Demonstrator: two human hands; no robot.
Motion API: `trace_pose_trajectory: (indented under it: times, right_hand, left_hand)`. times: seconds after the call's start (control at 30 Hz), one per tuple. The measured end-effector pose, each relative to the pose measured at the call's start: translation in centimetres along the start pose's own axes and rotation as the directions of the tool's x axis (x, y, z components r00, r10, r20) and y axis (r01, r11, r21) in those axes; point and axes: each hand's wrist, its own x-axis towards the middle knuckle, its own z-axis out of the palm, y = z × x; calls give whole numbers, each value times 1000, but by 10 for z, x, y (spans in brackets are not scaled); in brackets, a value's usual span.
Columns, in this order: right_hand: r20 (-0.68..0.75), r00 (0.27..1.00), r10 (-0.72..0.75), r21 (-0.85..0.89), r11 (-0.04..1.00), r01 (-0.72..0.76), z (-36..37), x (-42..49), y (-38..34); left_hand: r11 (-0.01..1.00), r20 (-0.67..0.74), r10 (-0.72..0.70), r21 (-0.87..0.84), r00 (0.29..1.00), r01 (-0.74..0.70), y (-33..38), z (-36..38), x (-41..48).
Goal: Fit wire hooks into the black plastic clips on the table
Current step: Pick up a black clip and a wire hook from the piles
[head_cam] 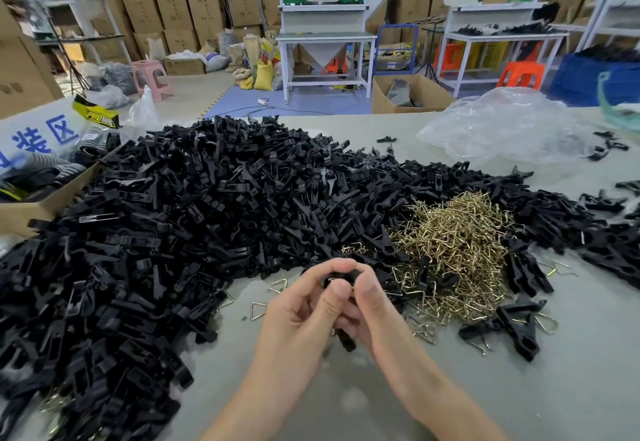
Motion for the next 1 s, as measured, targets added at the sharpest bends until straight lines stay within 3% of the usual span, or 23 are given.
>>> trace_pose_trajectory:
  times: [0.33,0.47,0.6,0.7,0.77,0.83,1.0]
  right_hand:
    - [-155,966,-207,-305,940,152,15,-4,15]
    - [-160,978,-133,-197,975,100,17,-5,16]
    - [-122,986,-114,-52,993,108,15,-6,6]
    - [-132,981,-143,-71,988,134,13,-5,-2]
    - [-115,976,-183,-198,967,158,14,-6,-5]
    - [-70,978,-194,-373,915,155,17,-6,-3]
    - [-83,989,-125,-416,906,79,17,-8,3]
  left_hand:
    - [941,-81,181,303,980,-149,-7,9,-8]
    - [825,-6,299,504,954,-255,-7,6,-8]
    - [740,112,344,579,932,-342,-4,4,-11]
    - [674,67,448,629,891,-387,0,-1,-11]
    - [760,-31,437,548,899,-350,3,-1,-10]
    - [904,-28,290,336,957,-264,5,5,-9]
    - [980,15,128,151,992,-129,-1,13,-9]
